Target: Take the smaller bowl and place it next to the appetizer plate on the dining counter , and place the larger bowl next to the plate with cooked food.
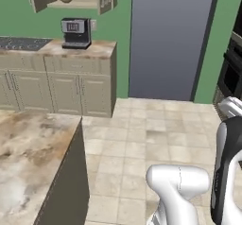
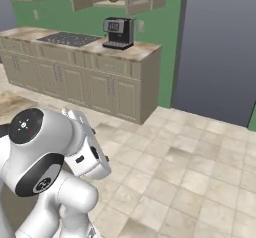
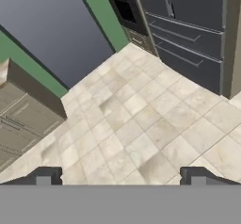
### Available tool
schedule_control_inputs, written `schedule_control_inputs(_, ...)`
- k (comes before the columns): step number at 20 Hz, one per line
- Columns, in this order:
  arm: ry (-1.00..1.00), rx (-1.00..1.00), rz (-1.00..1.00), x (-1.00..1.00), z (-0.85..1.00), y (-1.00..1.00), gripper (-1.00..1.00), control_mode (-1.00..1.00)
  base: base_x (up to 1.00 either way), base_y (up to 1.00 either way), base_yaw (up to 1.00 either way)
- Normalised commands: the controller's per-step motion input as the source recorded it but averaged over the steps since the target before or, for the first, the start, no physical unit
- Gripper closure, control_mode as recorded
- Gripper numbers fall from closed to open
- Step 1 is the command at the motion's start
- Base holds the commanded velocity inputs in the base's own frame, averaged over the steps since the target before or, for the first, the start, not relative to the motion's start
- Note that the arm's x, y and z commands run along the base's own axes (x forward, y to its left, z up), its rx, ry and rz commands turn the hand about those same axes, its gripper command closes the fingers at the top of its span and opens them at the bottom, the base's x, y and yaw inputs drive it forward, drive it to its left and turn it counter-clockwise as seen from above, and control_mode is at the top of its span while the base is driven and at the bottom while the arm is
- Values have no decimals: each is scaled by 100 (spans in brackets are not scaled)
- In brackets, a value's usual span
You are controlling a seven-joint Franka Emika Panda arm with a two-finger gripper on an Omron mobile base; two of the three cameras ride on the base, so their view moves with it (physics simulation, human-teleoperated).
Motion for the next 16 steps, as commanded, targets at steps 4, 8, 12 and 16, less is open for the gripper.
schedule_control_inputs(4, 0, 0, 0, 0, 0, 0, -100, 100, 100, -58, 11)
schedule_control_inputs(8, 0, 0, 0, 0, 0, 0, -100, 100, 100, -57, 11)
schedule_control_inputs(12, 0, 0, 0, 0, 0, 0, -100, 100, 100, -45, 12)
schedule_control_inputs(16, 0, 0, 0, 0, 0, 0, -100, 100, 100, -27, 10)
